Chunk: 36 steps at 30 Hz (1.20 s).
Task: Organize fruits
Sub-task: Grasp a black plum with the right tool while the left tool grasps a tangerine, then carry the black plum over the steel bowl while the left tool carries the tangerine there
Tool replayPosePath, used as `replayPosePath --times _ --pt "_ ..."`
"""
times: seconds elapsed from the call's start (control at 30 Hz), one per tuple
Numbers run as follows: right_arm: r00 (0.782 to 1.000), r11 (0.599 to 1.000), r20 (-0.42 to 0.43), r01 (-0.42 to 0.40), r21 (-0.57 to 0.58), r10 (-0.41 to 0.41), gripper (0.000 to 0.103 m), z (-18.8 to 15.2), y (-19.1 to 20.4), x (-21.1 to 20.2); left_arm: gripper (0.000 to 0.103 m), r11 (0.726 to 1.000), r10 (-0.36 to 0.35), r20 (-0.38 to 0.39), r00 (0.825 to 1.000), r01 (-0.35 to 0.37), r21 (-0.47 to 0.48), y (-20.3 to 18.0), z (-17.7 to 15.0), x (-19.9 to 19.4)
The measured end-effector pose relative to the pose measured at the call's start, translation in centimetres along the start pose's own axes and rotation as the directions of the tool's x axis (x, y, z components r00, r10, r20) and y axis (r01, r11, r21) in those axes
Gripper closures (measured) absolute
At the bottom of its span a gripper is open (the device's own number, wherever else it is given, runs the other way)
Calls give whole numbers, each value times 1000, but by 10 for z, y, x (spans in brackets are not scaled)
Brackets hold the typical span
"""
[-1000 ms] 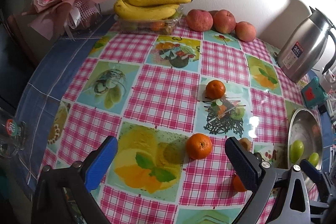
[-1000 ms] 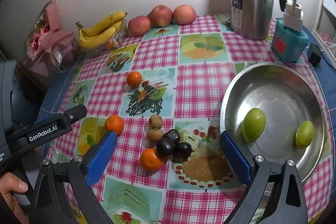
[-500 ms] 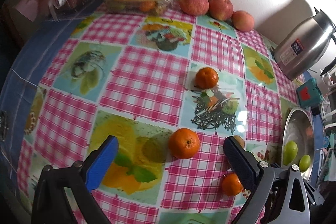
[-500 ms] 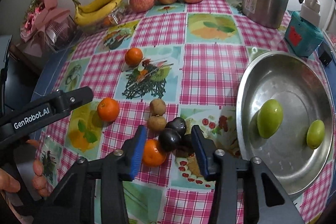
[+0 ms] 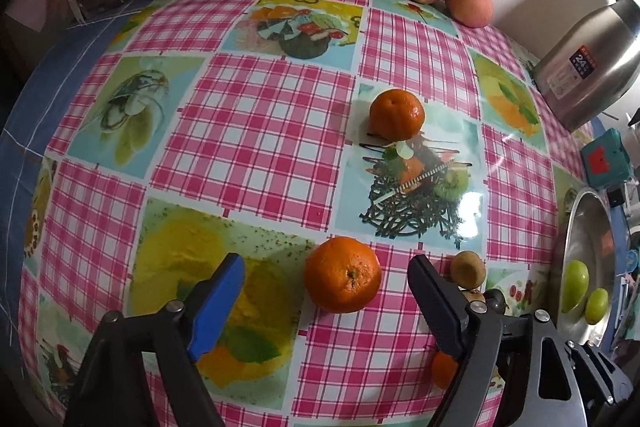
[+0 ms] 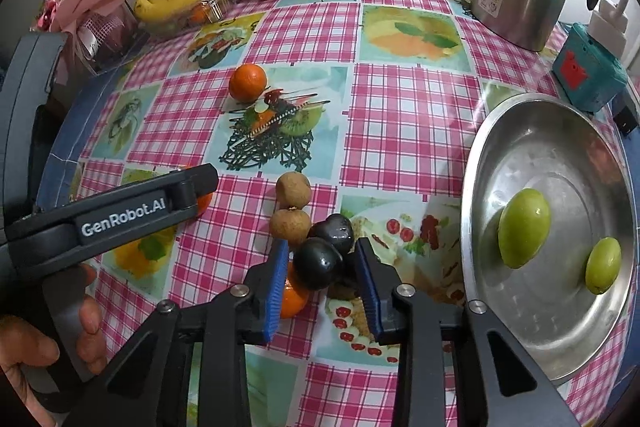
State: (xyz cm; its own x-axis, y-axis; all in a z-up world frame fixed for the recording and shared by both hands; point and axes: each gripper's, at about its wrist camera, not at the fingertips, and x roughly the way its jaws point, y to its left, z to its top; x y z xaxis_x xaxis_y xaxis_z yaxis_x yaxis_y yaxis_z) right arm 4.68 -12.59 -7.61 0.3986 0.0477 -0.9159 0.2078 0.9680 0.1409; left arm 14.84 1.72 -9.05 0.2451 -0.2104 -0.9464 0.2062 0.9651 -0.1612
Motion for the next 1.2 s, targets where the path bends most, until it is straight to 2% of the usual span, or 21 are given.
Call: replayPosePath --times 0.2,0.3,0.47,0.57,0.8,1.2 --pt "1000 1000 -9 15 -21 -15 72 0 3 3 24 1000 11 -3 1000 -11 1 -1 -2 4" --pt "1000 1000 -11 13 -27 -14 75 0 4 4 32 1000 11 -3 1000 -11 2 0 -2 4" --pt "1000 999 -9 13 -31 -13 75 0 5 3 47 1000 -5 -7 1000 5 1 0 -1 4" --pt "1000 1000 -7 4 -29 -5 75 0 5 2 60 1000 -23 -3 1000 23 11 -4 -1 2" --pt "1000 1000 5 -15 -24 15 75 1 5 -4 61 1000 -31 6 1000 31 8 -3 1 -4" --pt "993 997 87 -76 3 75 75 6 2 -32 61 1000 -27 129 991 26 11 -4 9 -49"
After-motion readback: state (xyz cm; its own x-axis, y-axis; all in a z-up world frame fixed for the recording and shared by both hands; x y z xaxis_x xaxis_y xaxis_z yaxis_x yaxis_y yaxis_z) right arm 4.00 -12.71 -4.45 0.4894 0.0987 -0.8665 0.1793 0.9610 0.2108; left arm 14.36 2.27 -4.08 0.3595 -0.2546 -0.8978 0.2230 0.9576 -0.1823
